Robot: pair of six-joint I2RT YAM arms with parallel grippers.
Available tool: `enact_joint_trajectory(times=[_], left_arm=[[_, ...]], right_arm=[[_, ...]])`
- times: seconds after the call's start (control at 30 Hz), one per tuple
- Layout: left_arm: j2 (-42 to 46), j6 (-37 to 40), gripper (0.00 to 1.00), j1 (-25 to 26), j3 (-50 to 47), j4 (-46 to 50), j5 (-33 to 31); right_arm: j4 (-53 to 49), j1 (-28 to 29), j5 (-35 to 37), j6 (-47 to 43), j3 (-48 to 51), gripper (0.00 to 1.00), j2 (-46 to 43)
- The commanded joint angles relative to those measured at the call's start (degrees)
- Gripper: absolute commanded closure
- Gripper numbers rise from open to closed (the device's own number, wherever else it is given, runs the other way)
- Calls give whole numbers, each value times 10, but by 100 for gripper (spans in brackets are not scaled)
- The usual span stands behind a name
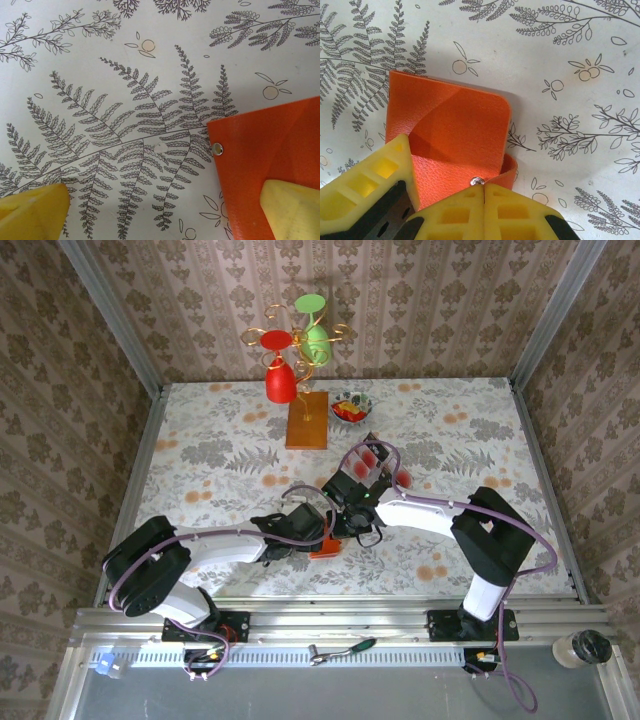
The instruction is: Put the credit cards into the card holder
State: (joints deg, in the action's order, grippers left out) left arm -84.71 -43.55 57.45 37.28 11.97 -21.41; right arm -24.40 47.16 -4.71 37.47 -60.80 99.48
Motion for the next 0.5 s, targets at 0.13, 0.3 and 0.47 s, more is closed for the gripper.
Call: enact_joint_trajectory(times=[0.13,0.3,0.47], left_arm=[[-21,-4,0,8,-12,9,8],[-21,-4,0,8,-12,8,8],[-21,-6,0,9,-13,7,8]], right_arm=[[16,-5,-20,11,-2,100,4],[24,-4,-27,14,-3,100,9],[28,-5,-25,16,-4,100,15]])
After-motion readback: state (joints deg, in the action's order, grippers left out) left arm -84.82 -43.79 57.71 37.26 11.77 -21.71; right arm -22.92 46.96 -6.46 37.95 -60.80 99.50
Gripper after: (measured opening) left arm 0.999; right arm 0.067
